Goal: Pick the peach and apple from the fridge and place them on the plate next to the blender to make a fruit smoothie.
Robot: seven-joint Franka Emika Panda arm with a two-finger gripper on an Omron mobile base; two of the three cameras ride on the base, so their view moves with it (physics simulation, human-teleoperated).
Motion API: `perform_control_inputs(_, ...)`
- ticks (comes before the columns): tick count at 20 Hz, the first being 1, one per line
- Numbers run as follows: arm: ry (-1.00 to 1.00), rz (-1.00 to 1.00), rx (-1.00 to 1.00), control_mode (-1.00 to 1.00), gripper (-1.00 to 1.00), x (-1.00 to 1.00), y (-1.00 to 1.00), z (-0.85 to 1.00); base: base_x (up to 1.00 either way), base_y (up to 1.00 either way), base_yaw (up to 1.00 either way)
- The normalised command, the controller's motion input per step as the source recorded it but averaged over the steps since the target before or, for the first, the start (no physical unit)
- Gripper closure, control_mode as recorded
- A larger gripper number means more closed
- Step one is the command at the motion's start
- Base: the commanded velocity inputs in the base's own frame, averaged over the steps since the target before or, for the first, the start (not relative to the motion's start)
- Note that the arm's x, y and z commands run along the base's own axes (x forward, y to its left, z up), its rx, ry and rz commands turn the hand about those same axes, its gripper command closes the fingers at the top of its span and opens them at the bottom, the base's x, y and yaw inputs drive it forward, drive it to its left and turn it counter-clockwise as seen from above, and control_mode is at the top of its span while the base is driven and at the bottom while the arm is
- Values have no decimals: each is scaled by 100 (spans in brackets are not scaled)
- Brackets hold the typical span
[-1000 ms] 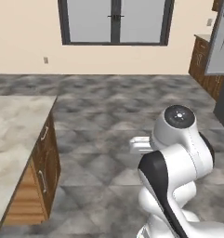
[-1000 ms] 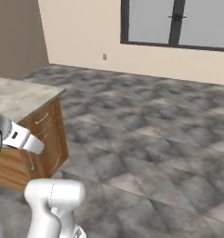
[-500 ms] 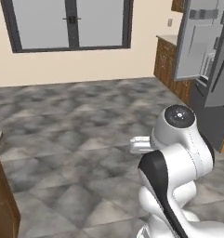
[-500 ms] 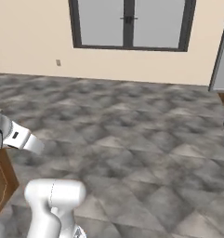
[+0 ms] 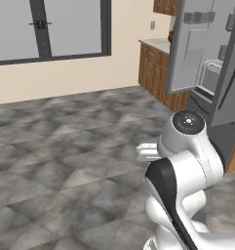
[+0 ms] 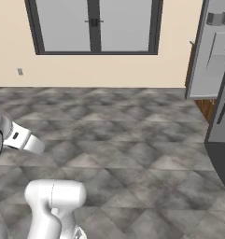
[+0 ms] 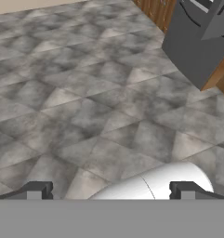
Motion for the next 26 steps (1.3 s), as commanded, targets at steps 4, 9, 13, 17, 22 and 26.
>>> perform_control_inputs(4, 0, 0, 0, 100, -100, 0, 0, 0, 100, -4, -31)
perform_control_inputs(9, 0, 0, 0, 100, -100, 0, 0, 0, 100, -1, -37)
perform_control_inputs(13, 0, 0, 0, 100, -100, 0, 0, 0, 100, 0, -45)
perform_control_inputs(17, 0, 0, 0, 100, -100, 0, 0, 0, 100, 0, -47)
perform_control_inputs(22, 0, 0, 0, 100, -100, 0, 0, 0, 100, 0, -50)
perform_control_inputs(26, 0, 0, 0, 100, -100, 0, 0, 0, 96, 1, -56)
